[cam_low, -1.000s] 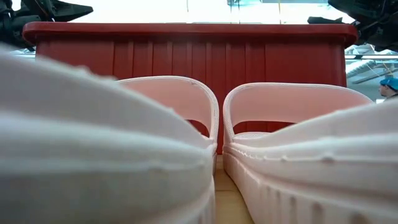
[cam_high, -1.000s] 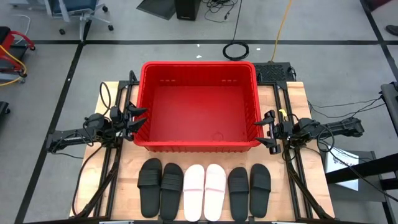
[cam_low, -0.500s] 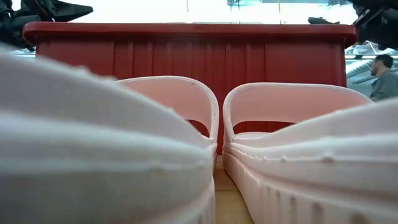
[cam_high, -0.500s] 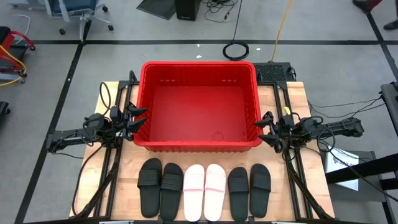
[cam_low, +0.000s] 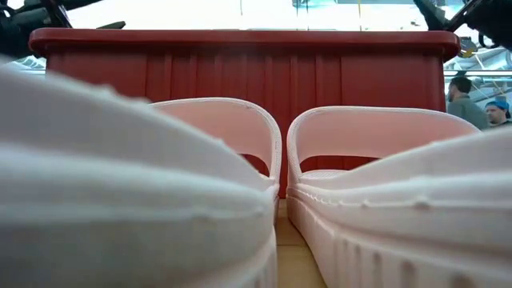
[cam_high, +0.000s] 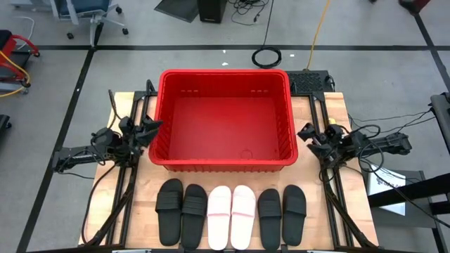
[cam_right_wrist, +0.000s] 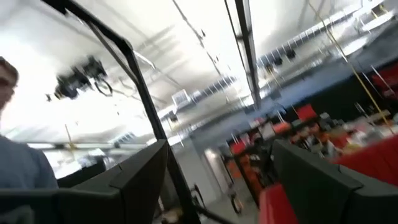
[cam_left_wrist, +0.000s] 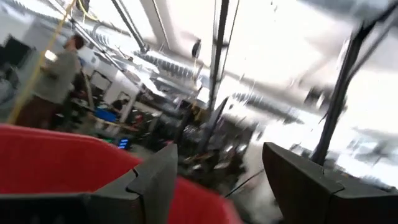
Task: Pick and place slides into bin
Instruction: Put the black slide into the red bin
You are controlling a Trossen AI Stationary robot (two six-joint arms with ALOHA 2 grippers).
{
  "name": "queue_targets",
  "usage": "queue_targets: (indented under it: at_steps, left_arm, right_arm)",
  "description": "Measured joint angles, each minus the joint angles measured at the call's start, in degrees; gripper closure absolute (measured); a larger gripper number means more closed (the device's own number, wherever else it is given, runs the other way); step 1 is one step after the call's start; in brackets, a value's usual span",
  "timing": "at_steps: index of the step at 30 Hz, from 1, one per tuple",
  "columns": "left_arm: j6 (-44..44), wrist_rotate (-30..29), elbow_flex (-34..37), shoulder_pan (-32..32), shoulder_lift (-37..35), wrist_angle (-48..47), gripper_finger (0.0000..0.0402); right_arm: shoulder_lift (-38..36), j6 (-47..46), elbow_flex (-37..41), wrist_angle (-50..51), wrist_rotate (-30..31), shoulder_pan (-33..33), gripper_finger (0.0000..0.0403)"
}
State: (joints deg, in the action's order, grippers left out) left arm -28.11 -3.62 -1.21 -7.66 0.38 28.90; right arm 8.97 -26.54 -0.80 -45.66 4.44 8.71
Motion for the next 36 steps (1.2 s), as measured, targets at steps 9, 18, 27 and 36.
queue_targets:
  at_steps: [9, 18, 27, 36]
  left_arm:
    - [-21.3, -2.2, 0.0, 0.0, 0.0, 5.9, 0.016]
    - [-31.9, -6.6, 0.0, 0.0, 0.0, 8.9, 0.016]
    - [-34.5, -8.2, 0.0, 0.0, 0.0, 10.4, 0.016]
    - [-38.4, -13.0, 0.0, 0.0, 0.0, 15.6, 0.016]
  right_arm:
    - [0.0, -1.1, 0.0, -12.7, 3.8, 0.0, 0.0121]
    - [0.0, -4.4, 0.0, -15.8, 10.4, 0.0, 0.0121]
    - [0.0, -5.8, 0.0, -15.9, 16.8, 0.0, 0.0121]
    - [0.0, -8.6, -0.7, -19.8, 19.9, 0.0, 0.0122]
